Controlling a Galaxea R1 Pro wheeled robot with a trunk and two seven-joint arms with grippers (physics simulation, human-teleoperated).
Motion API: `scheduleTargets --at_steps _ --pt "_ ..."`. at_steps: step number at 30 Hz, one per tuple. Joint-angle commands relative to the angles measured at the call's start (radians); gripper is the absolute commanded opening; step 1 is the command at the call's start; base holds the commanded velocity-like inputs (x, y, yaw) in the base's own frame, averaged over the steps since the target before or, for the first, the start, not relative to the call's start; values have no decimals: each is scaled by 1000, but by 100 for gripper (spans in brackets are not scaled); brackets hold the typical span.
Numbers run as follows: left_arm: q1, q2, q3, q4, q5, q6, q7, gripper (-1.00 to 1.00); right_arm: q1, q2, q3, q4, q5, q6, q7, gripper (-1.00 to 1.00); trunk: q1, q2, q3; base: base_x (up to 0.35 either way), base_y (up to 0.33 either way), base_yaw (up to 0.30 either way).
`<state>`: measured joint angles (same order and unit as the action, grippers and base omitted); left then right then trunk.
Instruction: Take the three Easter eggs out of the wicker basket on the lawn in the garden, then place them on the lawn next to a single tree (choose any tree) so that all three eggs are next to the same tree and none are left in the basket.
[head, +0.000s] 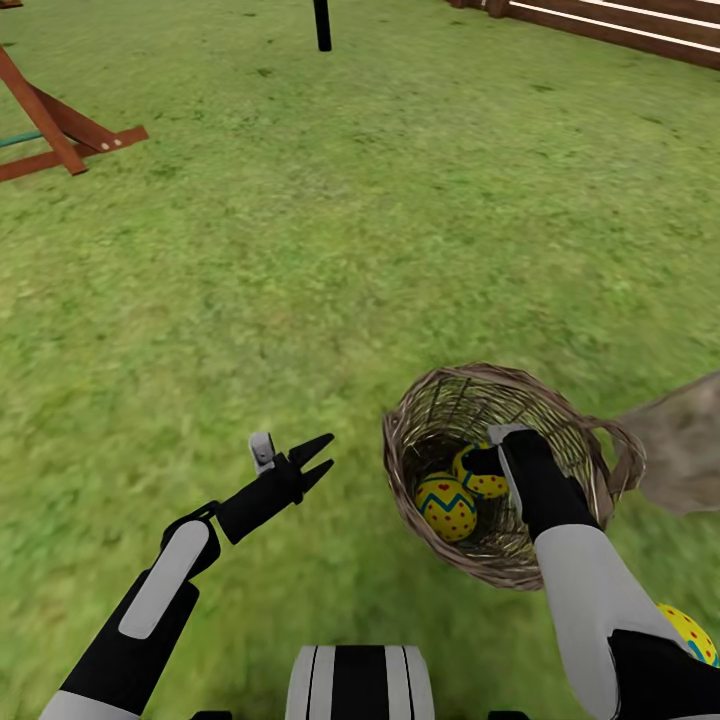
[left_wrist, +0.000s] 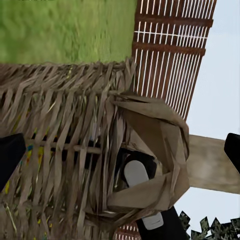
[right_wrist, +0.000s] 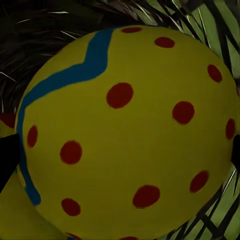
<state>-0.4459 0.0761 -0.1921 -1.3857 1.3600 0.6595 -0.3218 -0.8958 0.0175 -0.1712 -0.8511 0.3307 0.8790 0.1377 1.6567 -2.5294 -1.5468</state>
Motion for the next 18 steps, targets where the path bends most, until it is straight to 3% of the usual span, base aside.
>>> scheduleTargets --at_steps 1,5,9,18 --pt "-1 1 -1 0 9 2 -1 100 0 1 -5 32 5 3 8 -100 0 0 -1 0 0 0" --pt "-1 2 -1 1 20 1 -2 100 0 0 -7 32 5 3 10 -100 0 0 -1 0 0 0" --pt "-1 1 -1 1 21 0 -2 100 0 -2 -8 32 5 3 10 -100 -2 1 15 0 0 0" --pt "-1 1 -1 2 21 -3 -3 100 0 -3 -10 32 4 3 10 -100 -1 1 11 0 0 0"
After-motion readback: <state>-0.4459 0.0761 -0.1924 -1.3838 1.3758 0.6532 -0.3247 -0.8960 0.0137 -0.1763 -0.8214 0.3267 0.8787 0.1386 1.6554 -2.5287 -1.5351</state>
